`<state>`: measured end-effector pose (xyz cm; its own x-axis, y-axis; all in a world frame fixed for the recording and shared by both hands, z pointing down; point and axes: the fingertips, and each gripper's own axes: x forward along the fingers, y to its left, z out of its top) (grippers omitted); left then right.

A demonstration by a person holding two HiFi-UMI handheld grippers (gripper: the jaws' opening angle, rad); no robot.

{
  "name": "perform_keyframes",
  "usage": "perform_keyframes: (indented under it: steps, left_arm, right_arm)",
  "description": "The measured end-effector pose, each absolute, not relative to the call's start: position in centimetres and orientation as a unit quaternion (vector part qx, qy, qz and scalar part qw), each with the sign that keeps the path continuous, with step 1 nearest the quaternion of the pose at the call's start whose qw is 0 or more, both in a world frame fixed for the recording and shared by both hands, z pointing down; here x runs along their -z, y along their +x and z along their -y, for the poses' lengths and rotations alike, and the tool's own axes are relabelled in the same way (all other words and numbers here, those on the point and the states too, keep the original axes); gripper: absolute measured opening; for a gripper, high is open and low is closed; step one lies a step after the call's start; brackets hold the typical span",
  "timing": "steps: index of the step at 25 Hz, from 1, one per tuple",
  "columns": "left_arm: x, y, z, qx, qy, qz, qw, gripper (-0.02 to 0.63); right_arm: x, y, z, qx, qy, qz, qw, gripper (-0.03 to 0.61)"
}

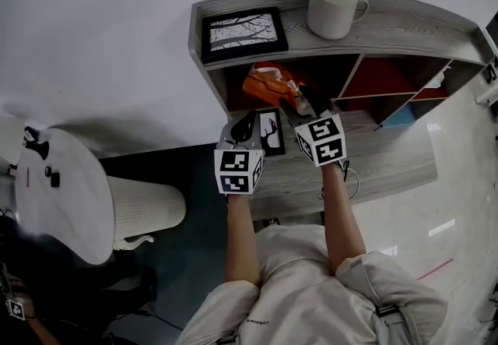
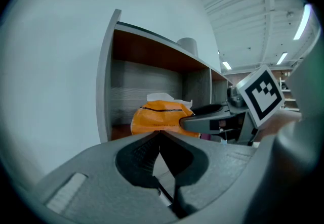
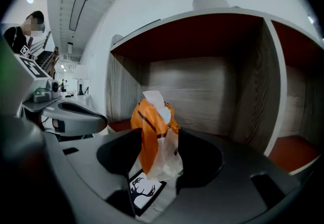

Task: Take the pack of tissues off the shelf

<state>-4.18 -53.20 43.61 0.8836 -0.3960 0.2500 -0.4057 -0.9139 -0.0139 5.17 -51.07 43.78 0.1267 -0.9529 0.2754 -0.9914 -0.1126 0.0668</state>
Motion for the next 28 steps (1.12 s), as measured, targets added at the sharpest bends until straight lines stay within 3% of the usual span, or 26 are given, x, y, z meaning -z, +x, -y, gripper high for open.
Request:
perform_keyframes:
  steps: [8, 16, 28]
  left_arm:
    - [-44.2, -4.4, 52.5, -0.128, 0.971, 0.201, 0.024, 0.009]
    - [-44.5, -4.7, 51.9, -0.136, 0.971, 0.196, 0.017, 0.009]
    - [-43.4, -5.5, 53.0, -0.128, 0.967, 0.217, 0.015, 0.009]
  right_arm:
    - [-44.1, 5.0, 50.2, -0.088, 0.748, 0.650, 0.104, 0.118]
    - [-43.6, 5.3, 49.3, -0.077, 0.764, 0.635, 0.086, 0.037]
    - [-41.8, 5.5, 49.7, -0.057, 0.763, 0.637, 0.090, 0.020]
